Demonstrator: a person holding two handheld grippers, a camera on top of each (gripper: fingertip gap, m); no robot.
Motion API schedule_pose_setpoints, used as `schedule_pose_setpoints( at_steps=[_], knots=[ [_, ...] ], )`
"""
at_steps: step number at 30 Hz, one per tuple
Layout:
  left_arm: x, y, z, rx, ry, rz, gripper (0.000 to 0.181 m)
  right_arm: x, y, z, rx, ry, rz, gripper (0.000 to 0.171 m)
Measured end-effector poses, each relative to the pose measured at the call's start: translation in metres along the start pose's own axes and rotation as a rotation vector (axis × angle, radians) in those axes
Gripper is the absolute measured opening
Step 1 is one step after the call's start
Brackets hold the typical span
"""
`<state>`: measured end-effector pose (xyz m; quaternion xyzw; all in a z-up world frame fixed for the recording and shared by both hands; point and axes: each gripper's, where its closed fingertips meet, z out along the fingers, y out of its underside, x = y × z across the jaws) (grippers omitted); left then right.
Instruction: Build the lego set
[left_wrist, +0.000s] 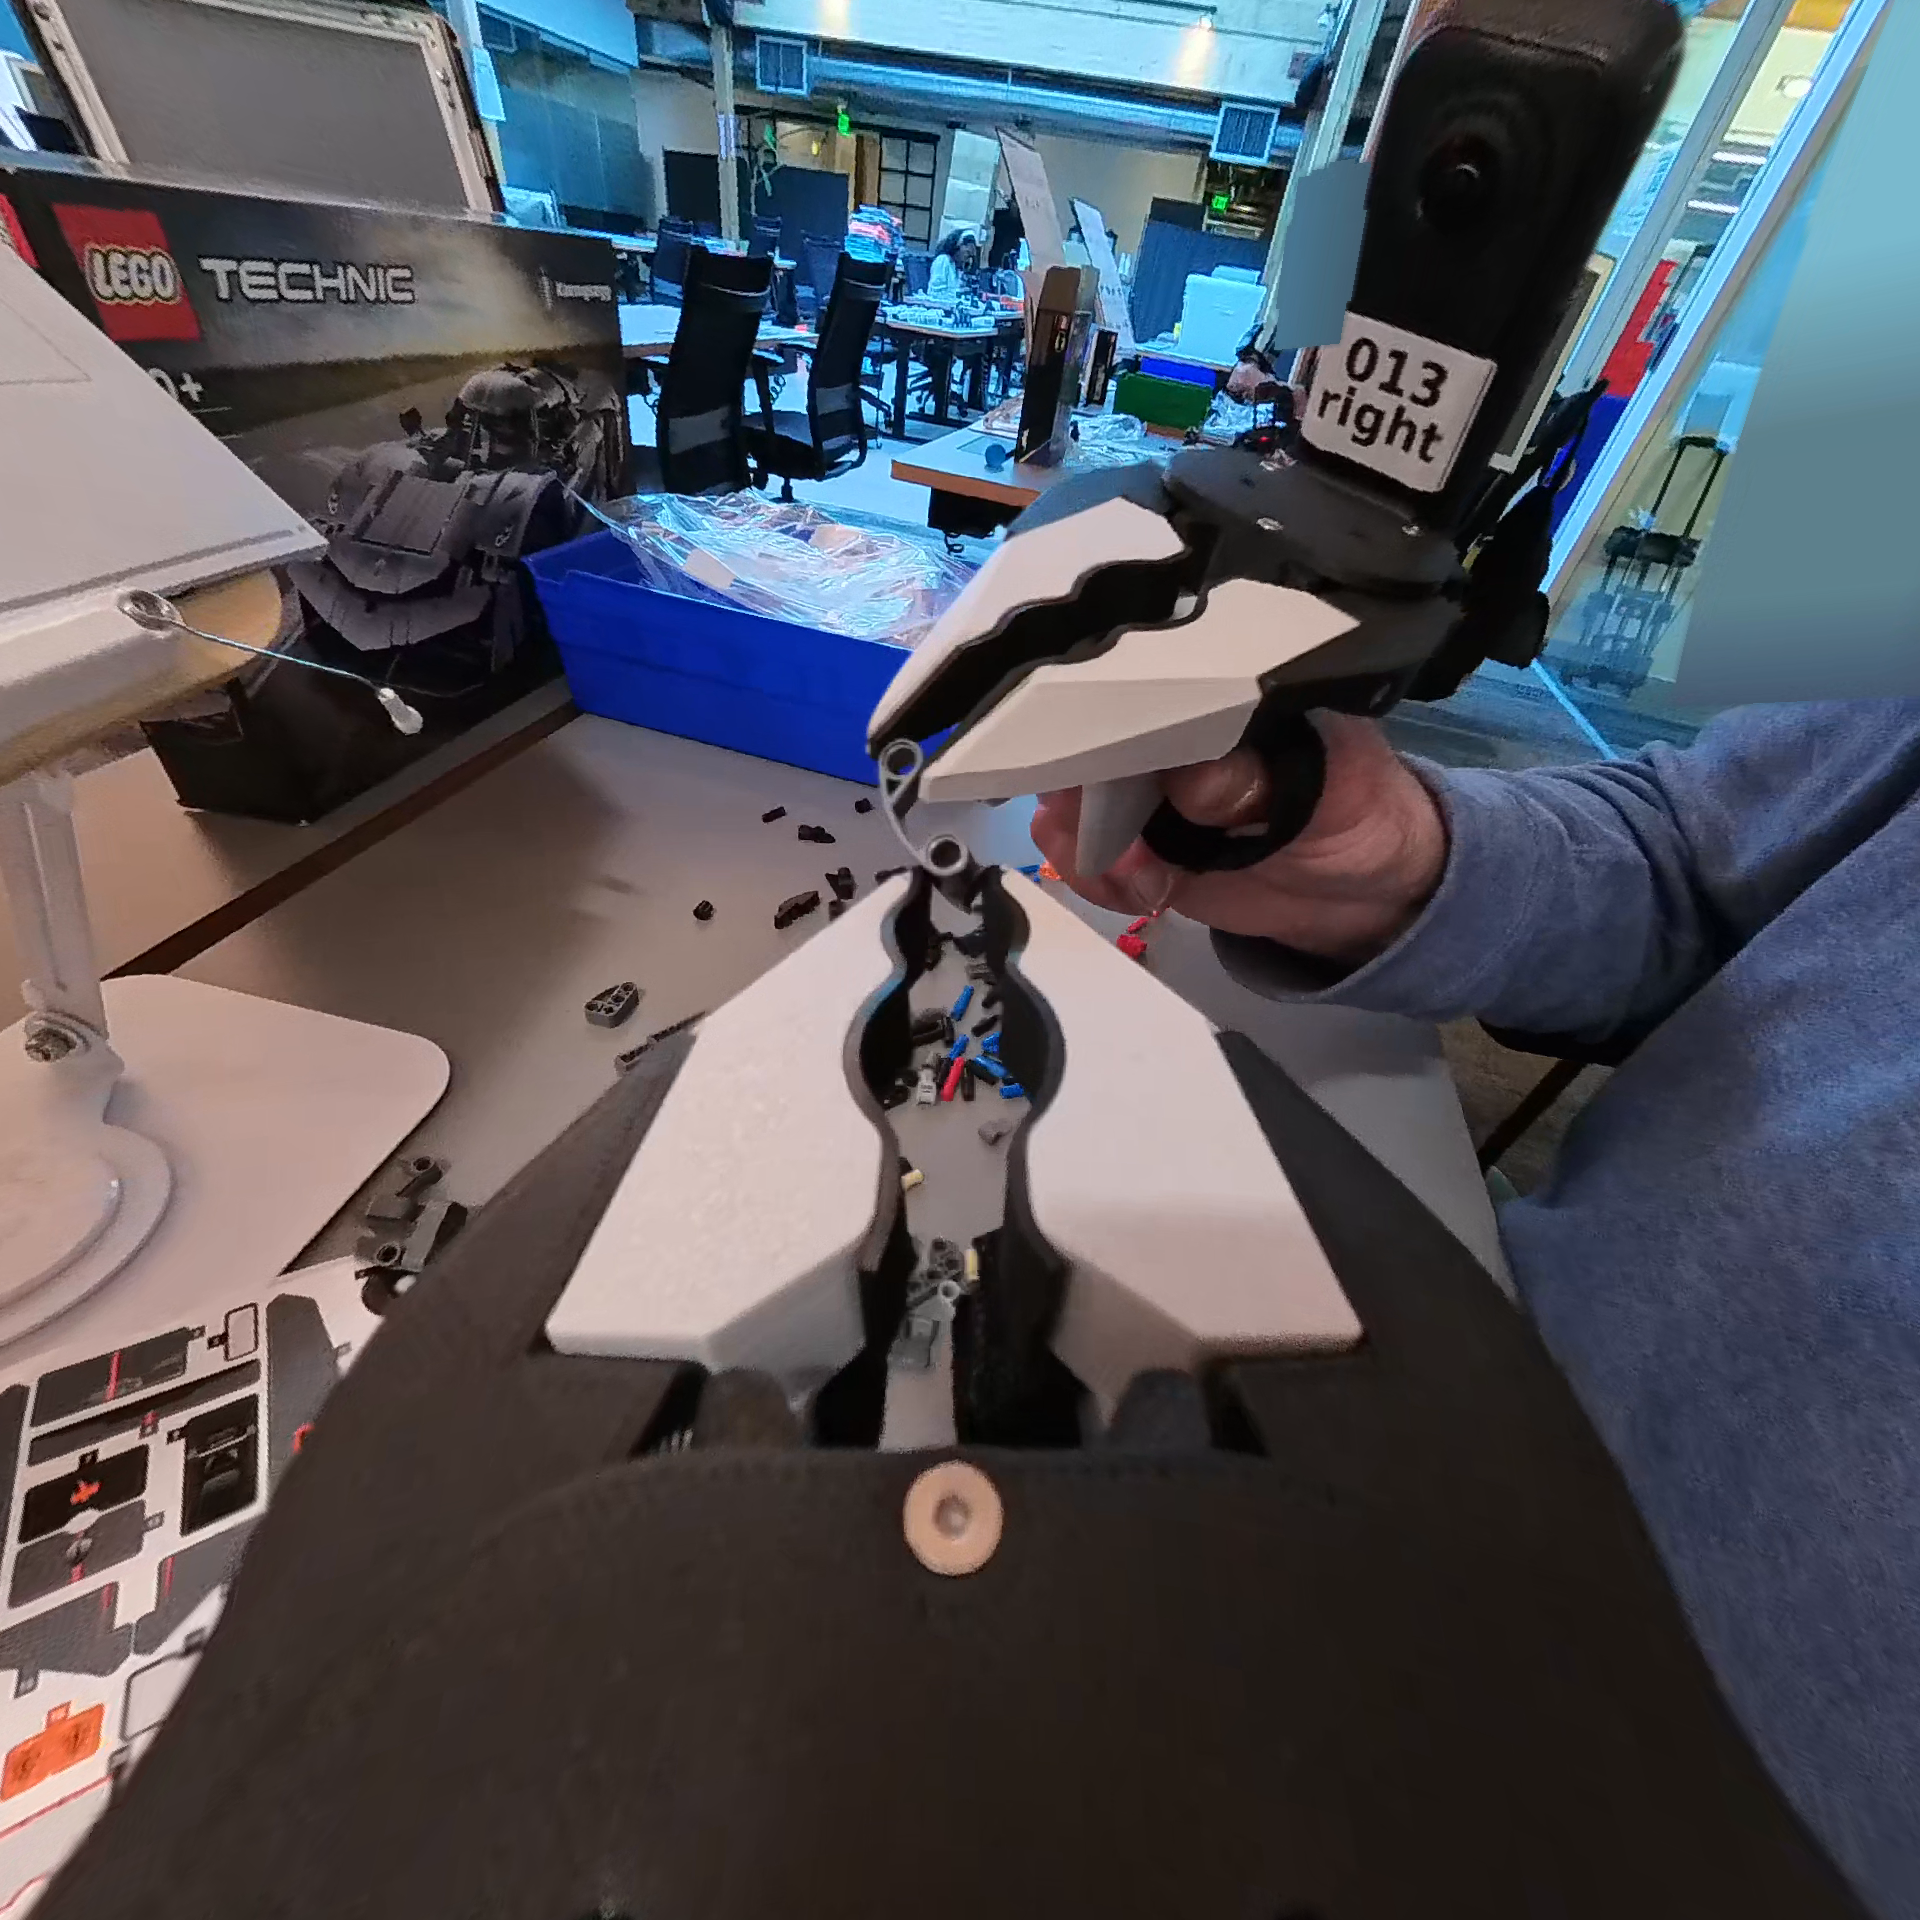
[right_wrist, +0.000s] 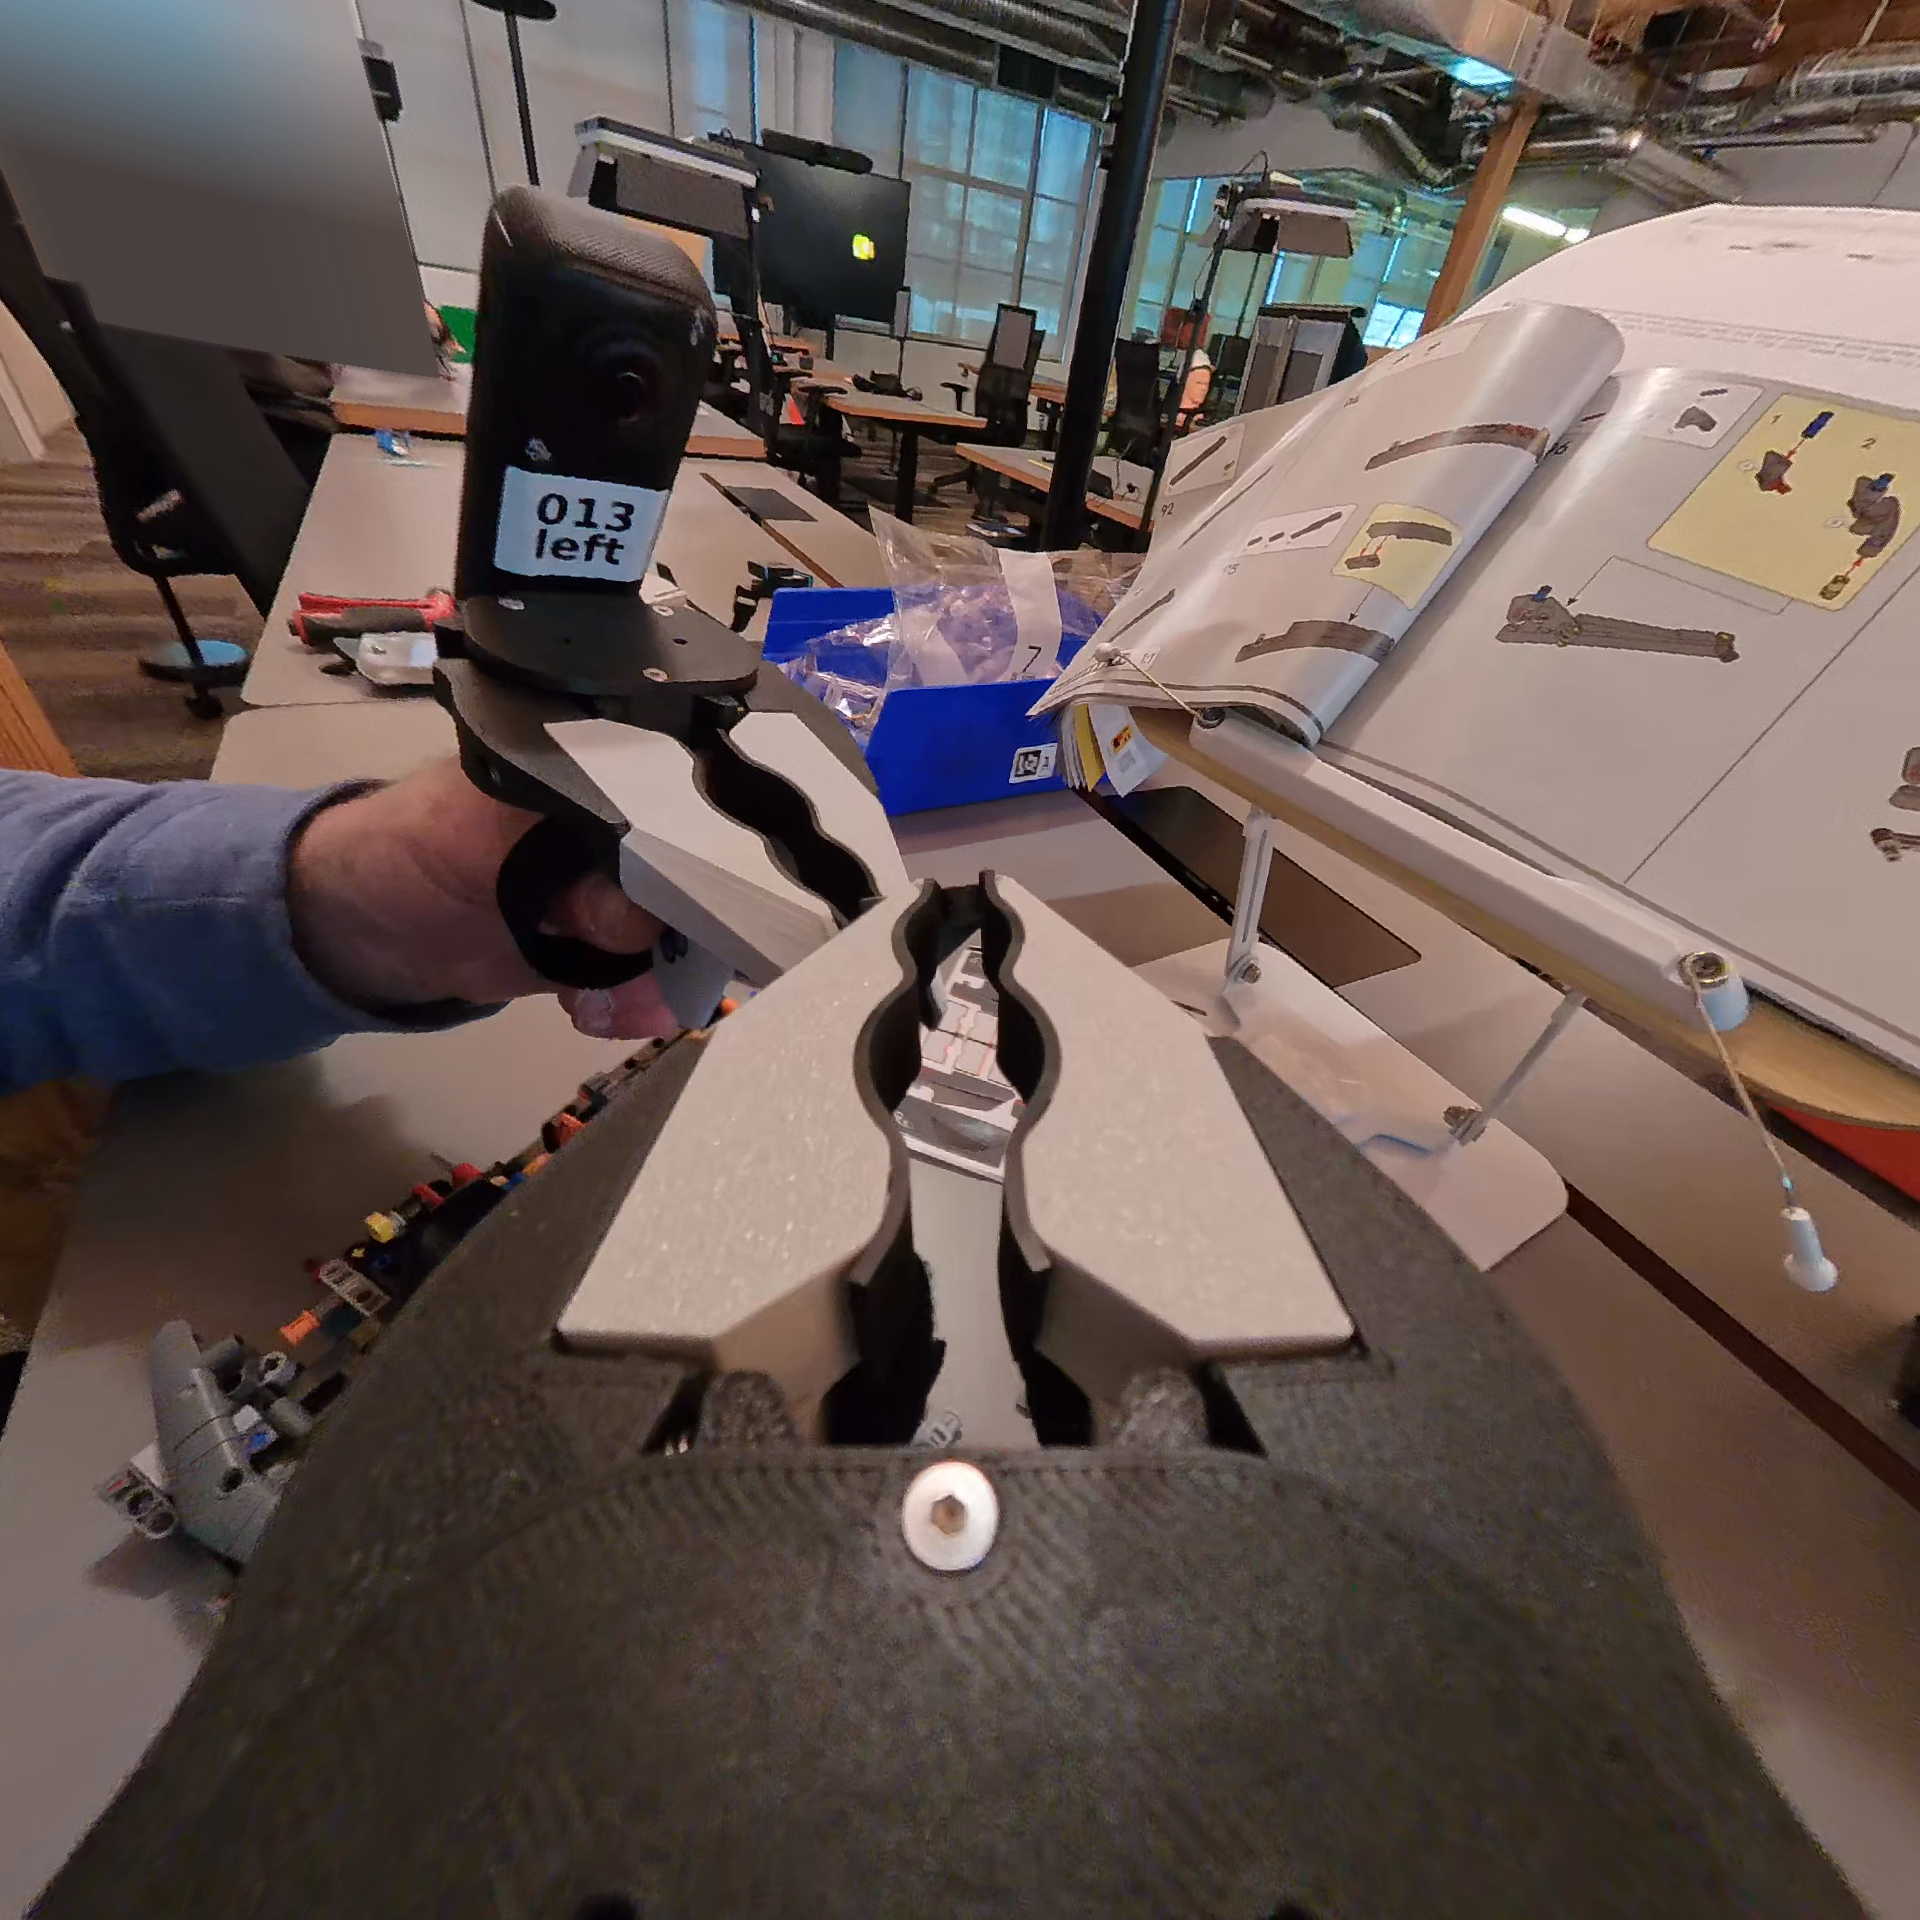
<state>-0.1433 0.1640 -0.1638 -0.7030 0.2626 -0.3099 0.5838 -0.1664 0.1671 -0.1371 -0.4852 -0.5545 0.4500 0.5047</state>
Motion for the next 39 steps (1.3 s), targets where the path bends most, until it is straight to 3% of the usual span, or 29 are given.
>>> schedule_pose_setpoints(
  at_steps=[9,17,23,39],
  knots=[
    [0.004,-0.004,-0.001,0.012,0.112,-0.084,0.006,0.011,-0.010,-0.011,0.077,-0.139,0.258,0.011],
    [0.008,-0.005,0.002,0.001,0.186,-0.117,0.006,0.000,0.003,-0.007,-0.015,-0.237,0.282,0.015],
    [0.011,-0.004,0.006,-0.010,0.212,-0.125,0.006,-0.001,0.004,-0.008,-0.018,-0.247,0.293,0.004],
    [0.001,-0.013,0.004,0.000,0.058,0.014,0.016,0.026,-0.012,-0.020,0.121,-0.181,0.424,0.004]
  ],
)
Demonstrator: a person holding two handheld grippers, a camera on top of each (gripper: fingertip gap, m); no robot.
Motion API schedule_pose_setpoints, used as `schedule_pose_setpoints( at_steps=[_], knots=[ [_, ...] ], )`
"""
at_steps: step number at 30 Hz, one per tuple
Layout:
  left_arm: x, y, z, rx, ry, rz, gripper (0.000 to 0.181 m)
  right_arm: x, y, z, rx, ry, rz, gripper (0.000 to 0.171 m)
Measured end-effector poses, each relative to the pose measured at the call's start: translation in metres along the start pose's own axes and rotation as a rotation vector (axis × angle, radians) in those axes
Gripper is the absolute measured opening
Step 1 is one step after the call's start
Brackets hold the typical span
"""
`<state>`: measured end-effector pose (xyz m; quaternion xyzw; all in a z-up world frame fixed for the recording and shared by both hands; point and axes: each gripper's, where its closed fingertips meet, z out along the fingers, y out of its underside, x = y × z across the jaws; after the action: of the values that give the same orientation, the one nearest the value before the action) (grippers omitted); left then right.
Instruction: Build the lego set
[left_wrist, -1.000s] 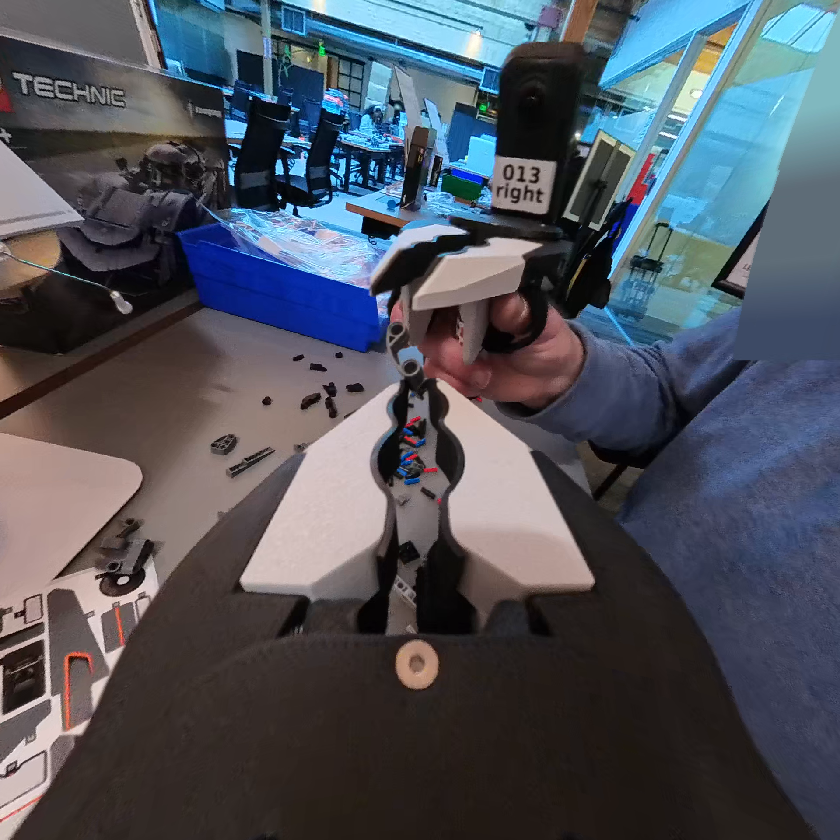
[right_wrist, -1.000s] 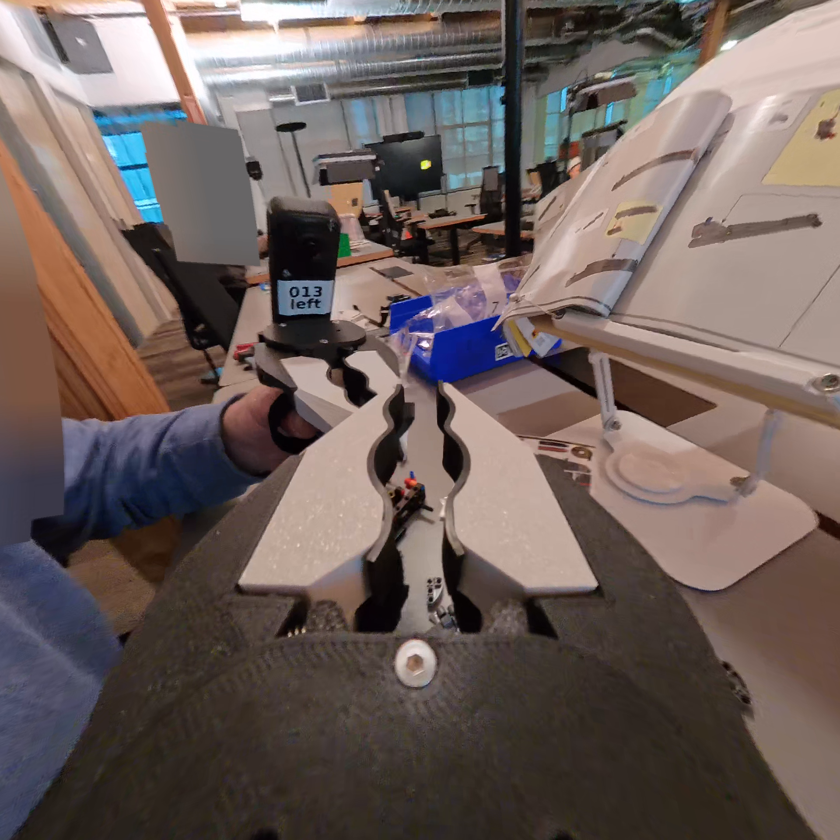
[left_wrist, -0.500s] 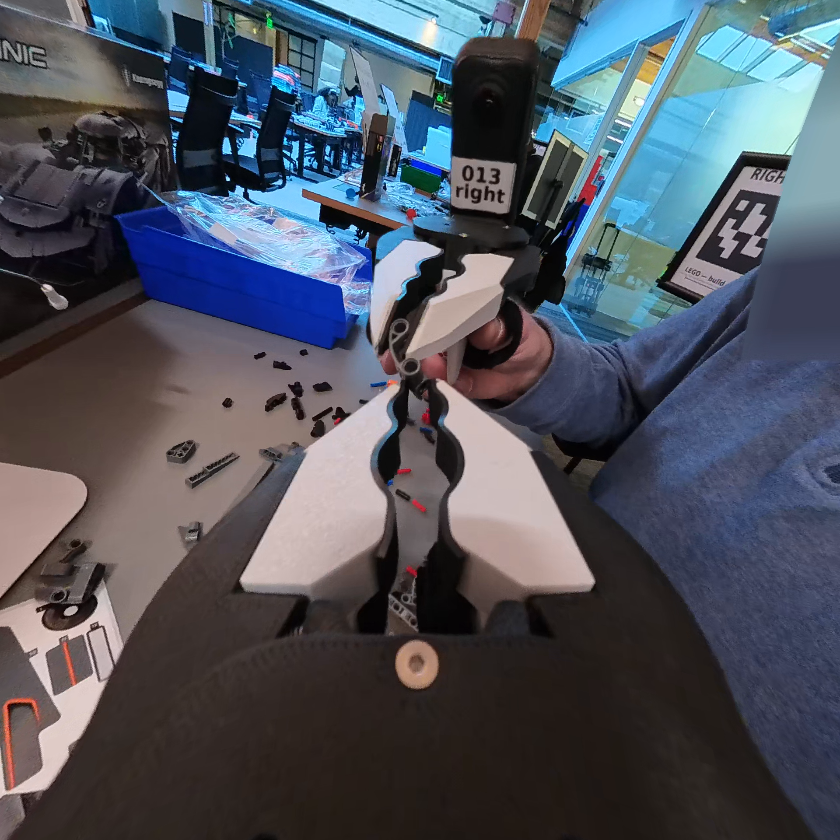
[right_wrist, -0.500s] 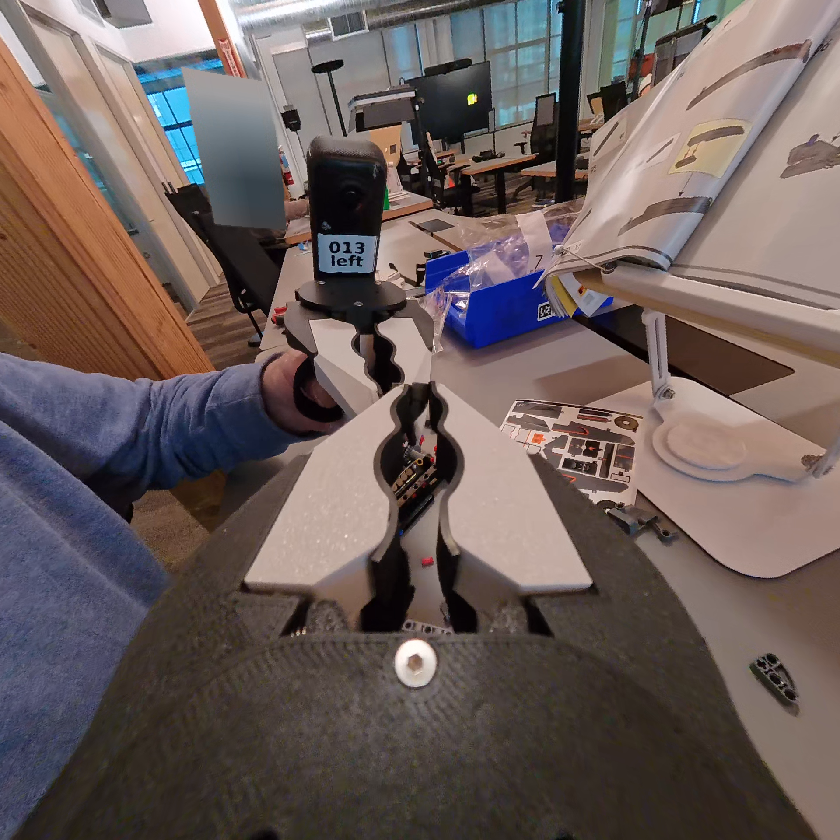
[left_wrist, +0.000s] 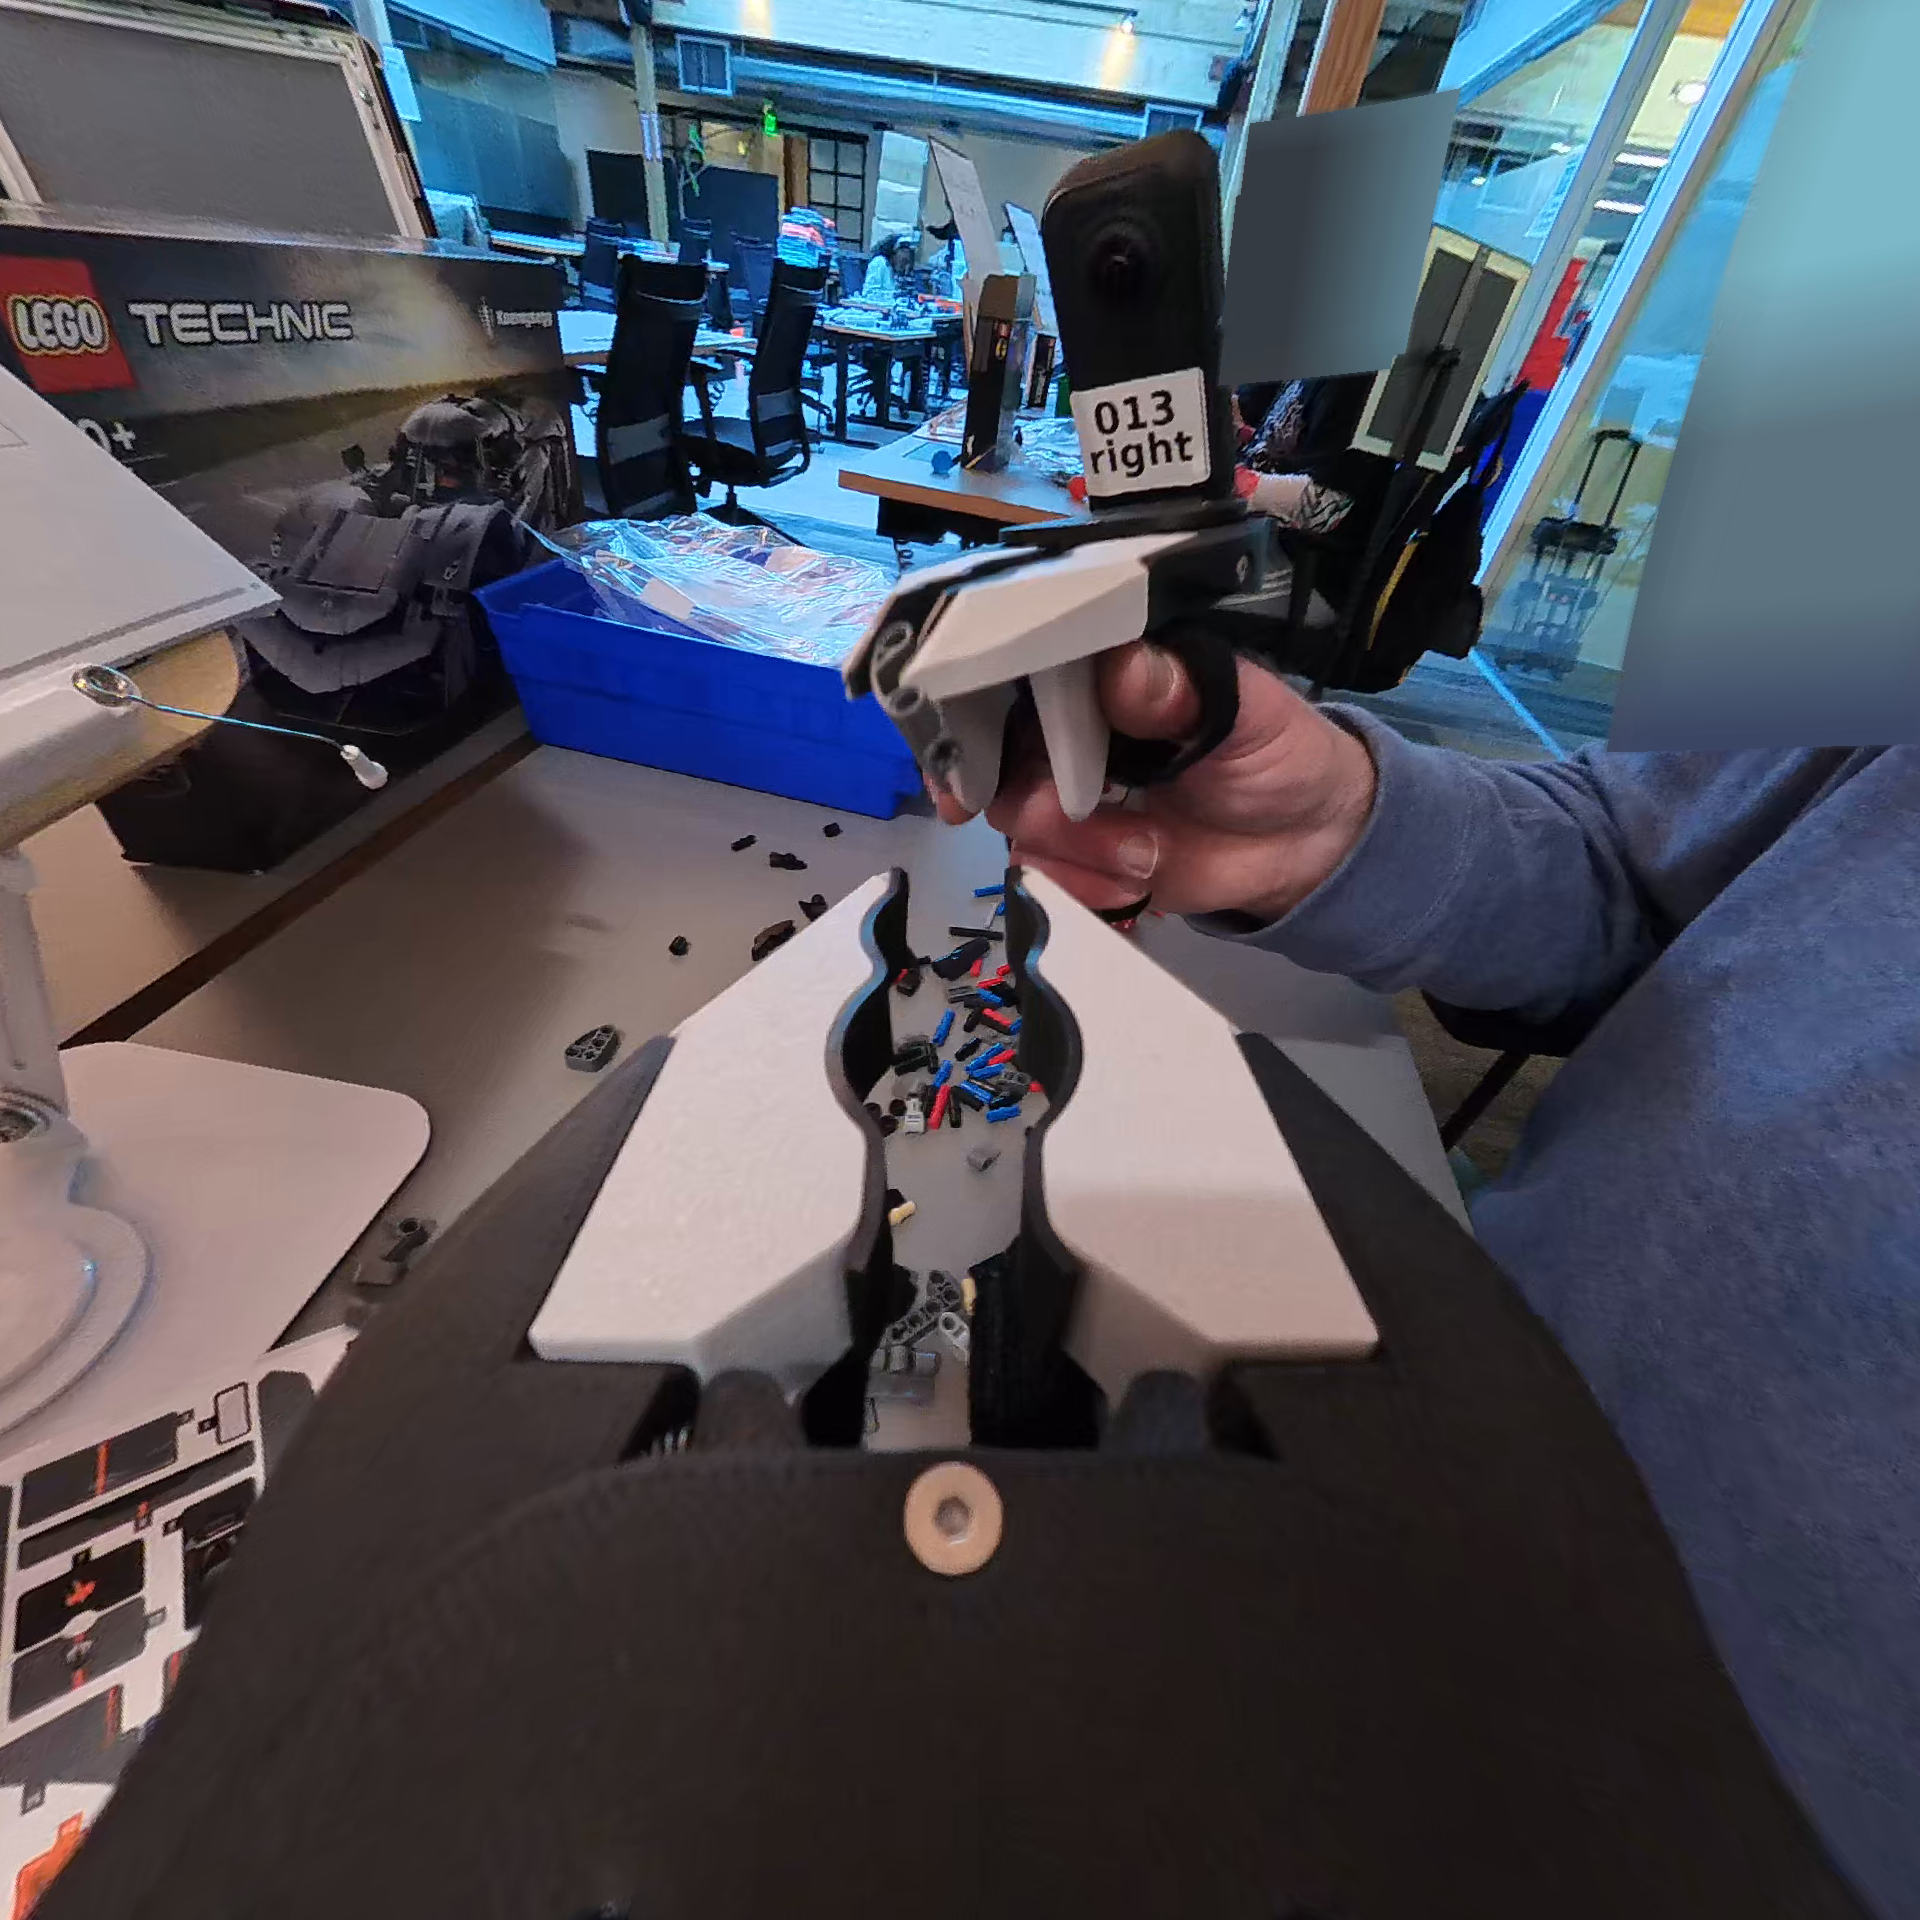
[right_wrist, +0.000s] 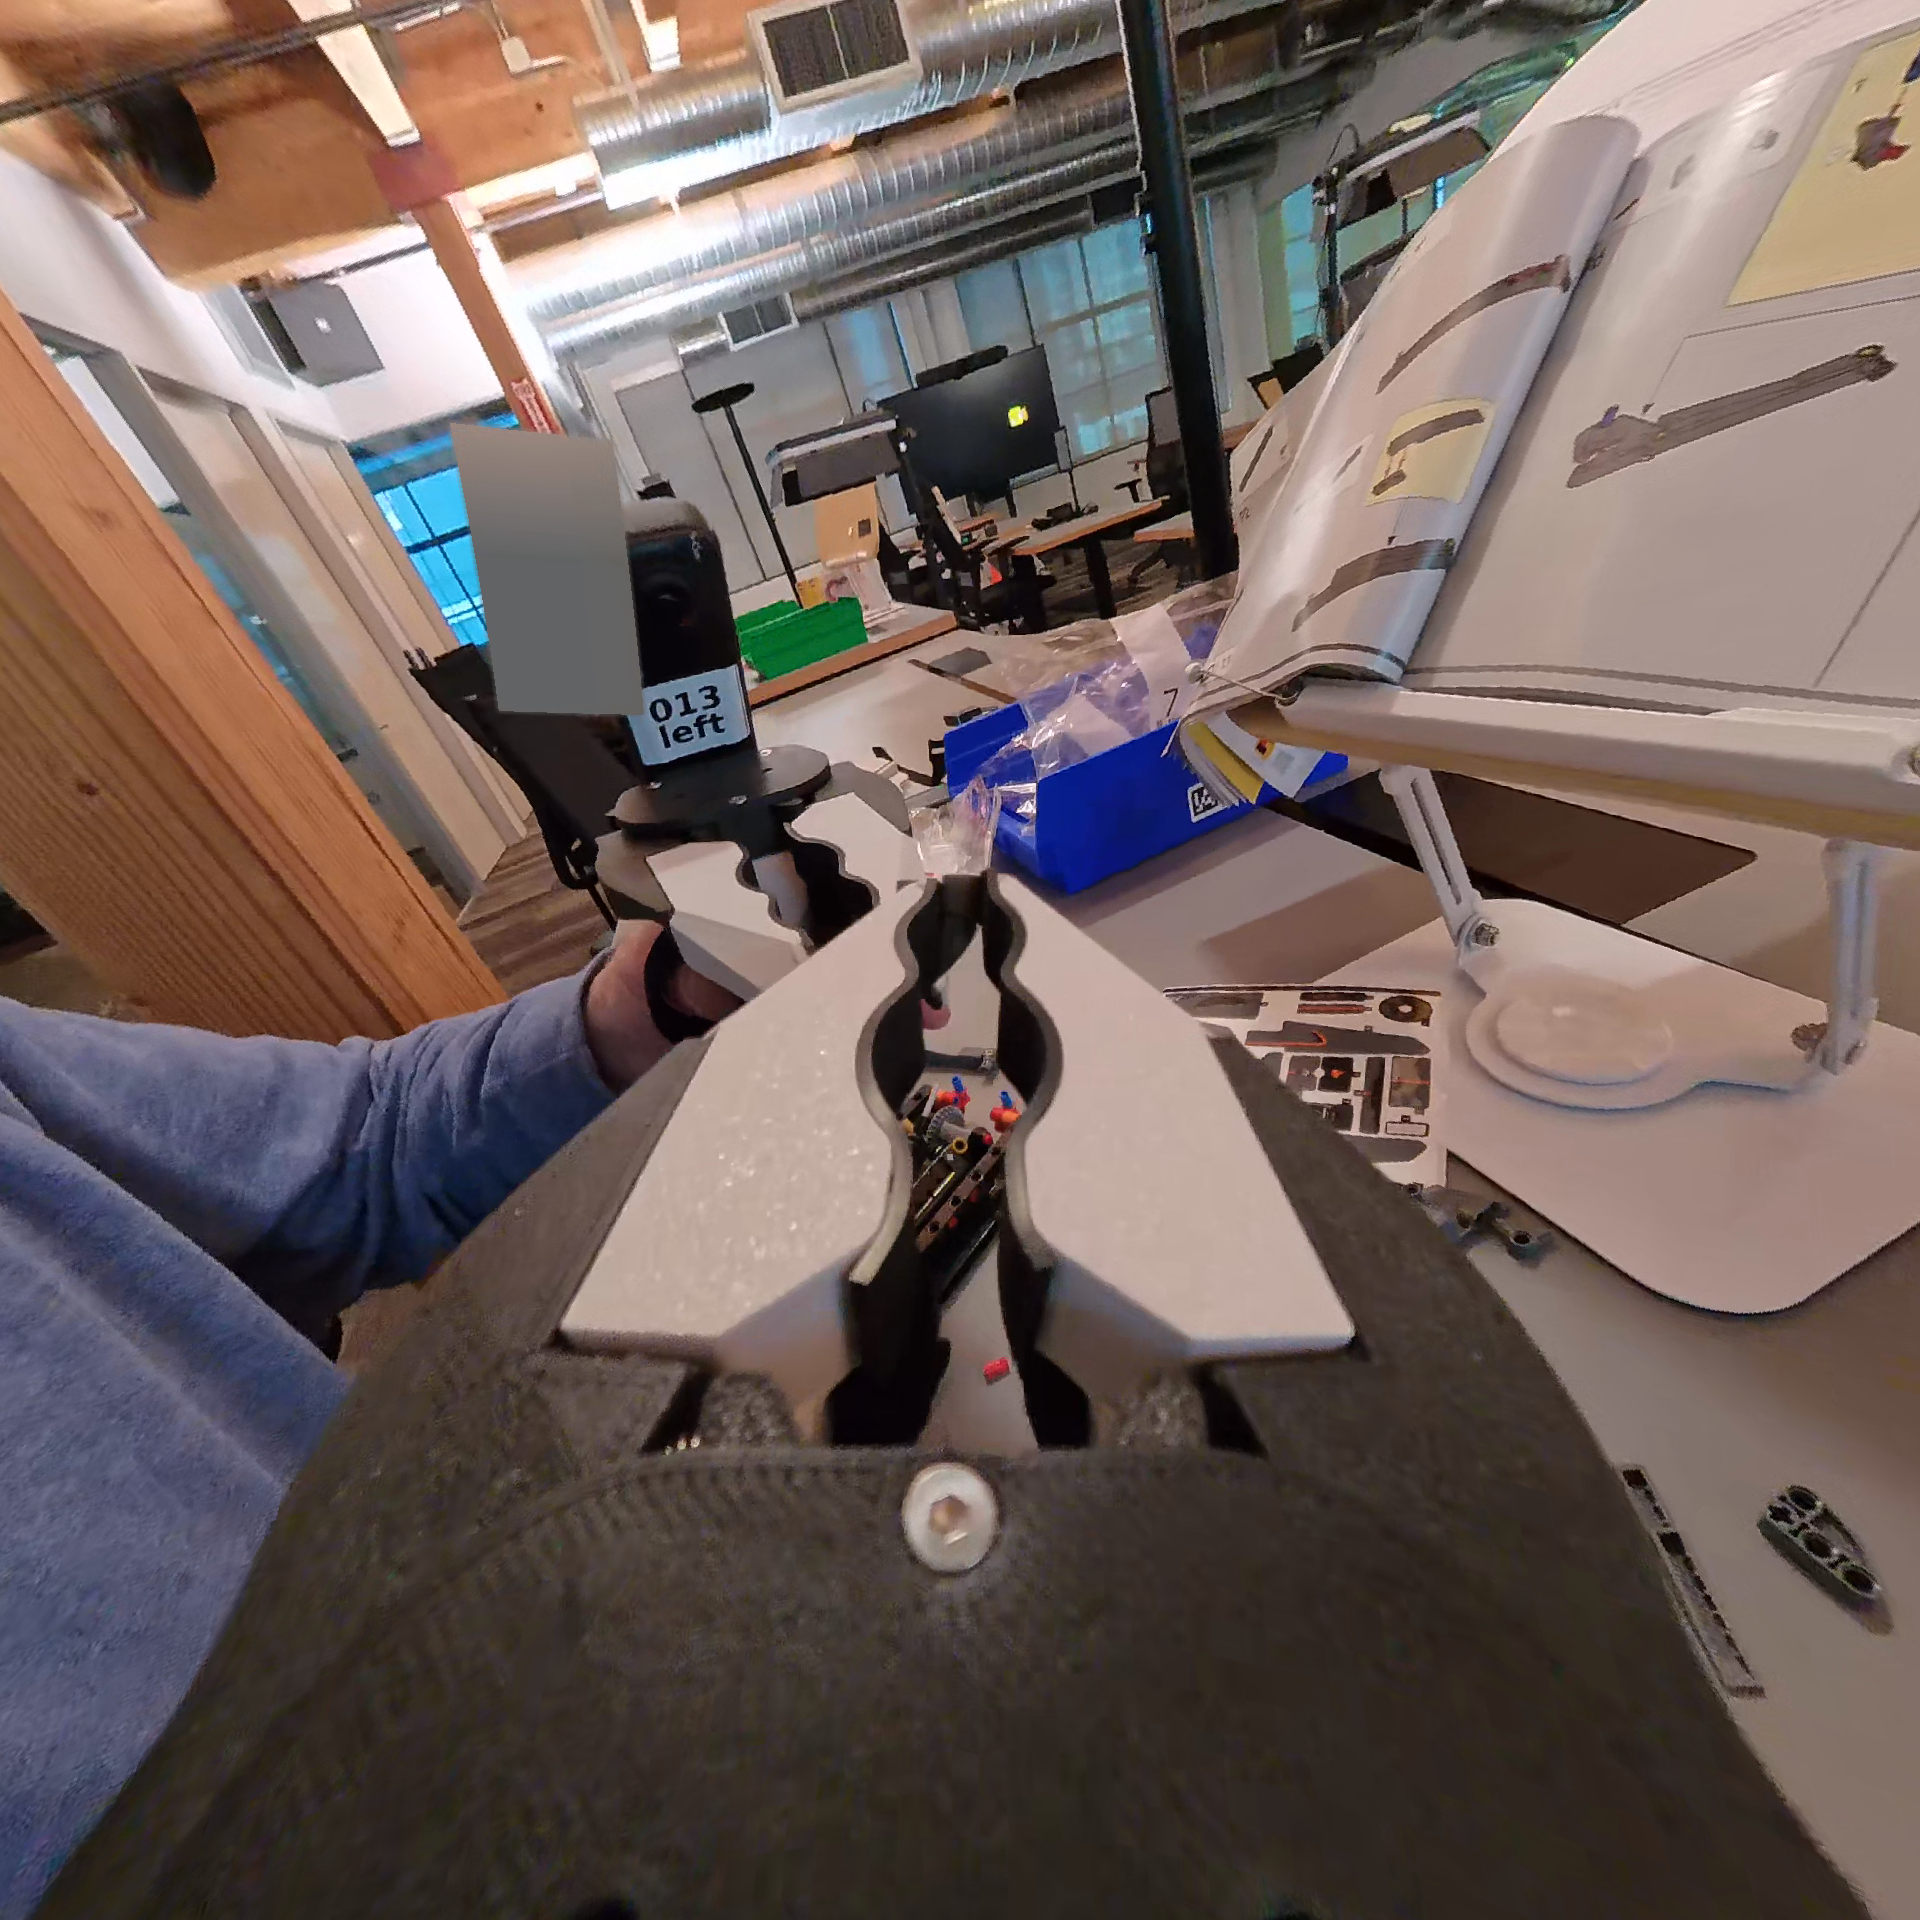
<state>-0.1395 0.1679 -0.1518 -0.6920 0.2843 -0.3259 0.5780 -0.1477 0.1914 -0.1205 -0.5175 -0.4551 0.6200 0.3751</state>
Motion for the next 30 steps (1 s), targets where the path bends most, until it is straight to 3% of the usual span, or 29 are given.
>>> schedule_pose_setpoints(
  at_steps=[8,15,22,26,30],
  knots=[
    [-0.007,-0.005,0.003,0.012,-0.083,0.054,0.018,0.001,-0.005,-0.003,0.026,0.006,0.022,0.004],
    [-0.014,-0.015,0.001,-0.141,-0.377,0.562,0.021,0.005,-0.003,-0.003,0.022,-0.005,0.087,0.004],
    [-0.008,-0.009,0.021,-0.107,-0.294,0.313,0.021,0.001,-0.005,-0.002,0.073,-0.023,0.094,0.004],
    [-0.006,-0.019,0.022,0.001,-0.221,0.173,0.004,-0.002,-0.006,-0.001,0.092,-0.022,0.079,0.004],
    [-0.008,-0.025,0.016,0.027,-0.208,0.135,0.001,-0.003,-0.007,-0.002,0.112,-0.022,0.070,0.004]
  ],
)
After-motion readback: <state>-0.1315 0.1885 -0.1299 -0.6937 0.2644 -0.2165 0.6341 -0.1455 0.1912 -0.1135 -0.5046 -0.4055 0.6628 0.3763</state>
